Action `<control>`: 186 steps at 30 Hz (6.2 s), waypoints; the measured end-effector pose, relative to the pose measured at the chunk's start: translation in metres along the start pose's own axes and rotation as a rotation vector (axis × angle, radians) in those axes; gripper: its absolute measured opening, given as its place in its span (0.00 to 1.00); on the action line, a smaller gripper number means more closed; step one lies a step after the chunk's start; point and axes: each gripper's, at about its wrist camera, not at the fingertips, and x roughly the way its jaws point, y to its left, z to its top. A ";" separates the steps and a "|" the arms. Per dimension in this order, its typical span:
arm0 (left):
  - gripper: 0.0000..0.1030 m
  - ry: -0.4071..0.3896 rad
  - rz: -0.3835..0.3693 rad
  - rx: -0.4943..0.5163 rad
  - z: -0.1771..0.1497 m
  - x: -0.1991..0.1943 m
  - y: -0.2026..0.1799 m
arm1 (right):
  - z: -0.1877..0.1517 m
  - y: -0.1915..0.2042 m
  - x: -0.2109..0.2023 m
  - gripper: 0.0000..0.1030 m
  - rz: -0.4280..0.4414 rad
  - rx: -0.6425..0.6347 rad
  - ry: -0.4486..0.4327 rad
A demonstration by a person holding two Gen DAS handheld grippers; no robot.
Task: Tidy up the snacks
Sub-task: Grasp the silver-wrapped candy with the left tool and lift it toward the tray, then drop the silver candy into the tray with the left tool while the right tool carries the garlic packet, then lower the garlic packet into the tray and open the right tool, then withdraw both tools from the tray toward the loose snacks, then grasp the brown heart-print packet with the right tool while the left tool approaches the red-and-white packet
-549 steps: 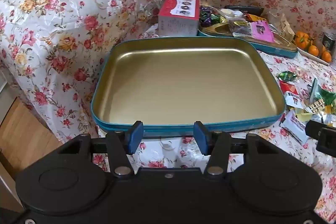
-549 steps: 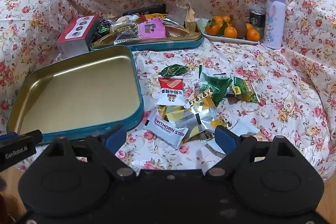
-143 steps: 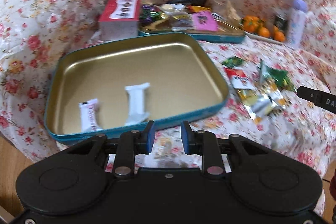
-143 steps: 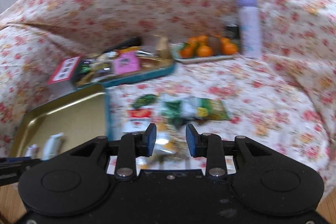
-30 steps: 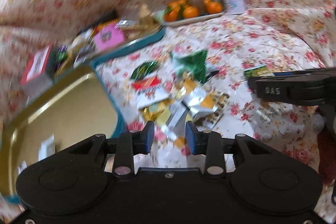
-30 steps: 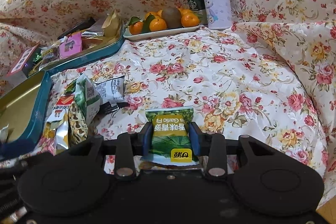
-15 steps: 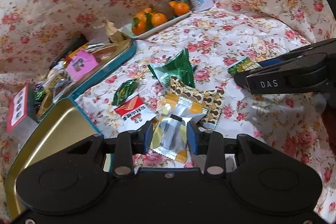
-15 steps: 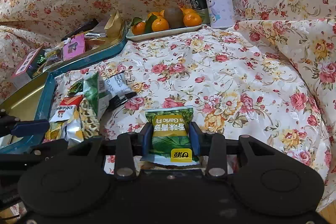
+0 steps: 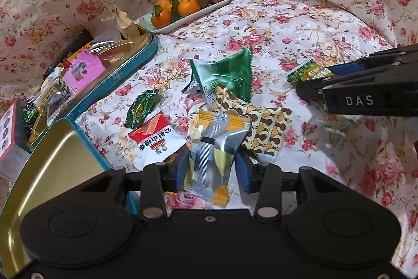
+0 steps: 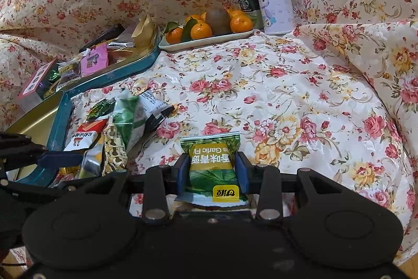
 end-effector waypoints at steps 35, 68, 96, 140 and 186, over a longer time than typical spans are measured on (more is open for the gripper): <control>0.19 -0.108 -0.008 -0.396 -0.012 -0.069 0.048 | 0.001 -0.005 -0.030 0.35 -0.007 0.145 -0.011; 0.19 -0.075 0.152 -0.877 -0.155 -0.114 0.199 | 0.018 0.220 -0.038 0.35 0.284 -0.166 0.028; 0.27 0.100 0.258 -0.833 -0.147 -0.103 0.195 | 0.004 0.282 0.021 0.35 0.162 -0.317 0.109; 0.28 0.117 0.249 -0.808 -0.137 -0.116 0.175 | 0.009 0.258 -0.021 0.35 0.178 -0.289 0.062; 0.28 -0.016 0.103 -0.484 -0.038 -0.055 0.010 | -0.013 0.053 -0.053 0.35 -0.017 -0.011 0.040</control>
